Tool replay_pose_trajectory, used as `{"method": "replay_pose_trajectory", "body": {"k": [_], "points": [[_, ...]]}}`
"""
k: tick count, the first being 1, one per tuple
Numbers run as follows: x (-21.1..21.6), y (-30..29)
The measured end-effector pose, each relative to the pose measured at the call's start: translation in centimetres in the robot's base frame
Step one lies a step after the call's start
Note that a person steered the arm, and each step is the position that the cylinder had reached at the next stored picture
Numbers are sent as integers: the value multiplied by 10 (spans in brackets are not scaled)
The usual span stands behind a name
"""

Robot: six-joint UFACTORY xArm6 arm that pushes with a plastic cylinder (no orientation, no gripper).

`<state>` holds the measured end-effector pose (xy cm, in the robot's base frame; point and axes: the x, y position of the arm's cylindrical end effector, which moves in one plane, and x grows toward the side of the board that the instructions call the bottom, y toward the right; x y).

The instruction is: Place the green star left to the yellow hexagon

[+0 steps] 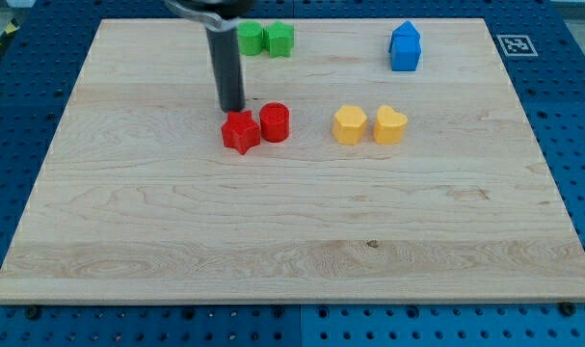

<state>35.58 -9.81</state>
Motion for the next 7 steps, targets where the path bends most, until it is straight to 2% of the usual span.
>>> {"method": "replay_pose_trajectory", "body": {"k": [1,2,3,4,7], "points": [[-67,-43],[-131,-27],[-155,50],[-155,82],[-144,62]]}}
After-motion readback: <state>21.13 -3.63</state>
